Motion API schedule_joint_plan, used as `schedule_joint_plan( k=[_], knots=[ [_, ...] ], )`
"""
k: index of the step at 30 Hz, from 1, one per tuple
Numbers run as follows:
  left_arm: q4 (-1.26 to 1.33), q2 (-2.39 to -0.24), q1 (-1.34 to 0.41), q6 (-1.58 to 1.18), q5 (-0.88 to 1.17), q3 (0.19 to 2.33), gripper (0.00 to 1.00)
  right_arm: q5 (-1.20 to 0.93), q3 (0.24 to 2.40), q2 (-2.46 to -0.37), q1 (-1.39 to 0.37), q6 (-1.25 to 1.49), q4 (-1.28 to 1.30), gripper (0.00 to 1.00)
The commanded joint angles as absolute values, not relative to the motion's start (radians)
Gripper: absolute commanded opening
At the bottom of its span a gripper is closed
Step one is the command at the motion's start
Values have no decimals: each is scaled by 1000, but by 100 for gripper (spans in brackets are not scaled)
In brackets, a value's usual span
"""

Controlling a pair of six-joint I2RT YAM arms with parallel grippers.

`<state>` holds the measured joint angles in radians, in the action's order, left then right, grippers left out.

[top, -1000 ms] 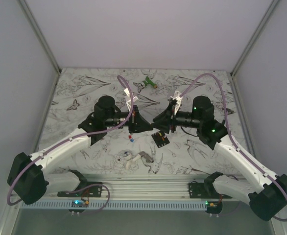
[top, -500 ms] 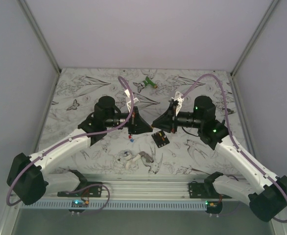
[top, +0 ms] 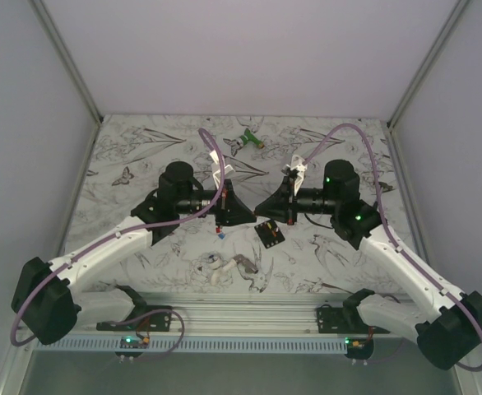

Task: Snap on the fuse box
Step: Pick up the fuse from the center of the board.

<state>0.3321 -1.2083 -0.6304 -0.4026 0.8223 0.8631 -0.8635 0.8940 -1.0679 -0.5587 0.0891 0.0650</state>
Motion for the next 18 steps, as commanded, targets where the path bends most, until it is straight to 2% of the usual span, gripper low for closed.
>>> schedule_joint_plan(
  k=[1,3,5,10,13,18],
  knots=[
    [347,-1194,-636,-378,836,886,0,-883,908,-1067,-554,83,74,0],
    [345,-1195,-636,-378,817,880,2,-861,907,-1065,-554,82,83,0],
    [343,-1199,-636,-377,782,869,12,-824,908,-1063,-554,81,101,0],
    [296,-1226,-634,-394,627,844,27,-688,917,-1075,-560,118,167,0],
    [235,-1230,-619,-439,459,815,35,-526,910,-1069,-599,147,210,0],
    [148,-1166,-589,-495,239,719,56,-240,866,-1059,-674,206,238,0]
  ],
)
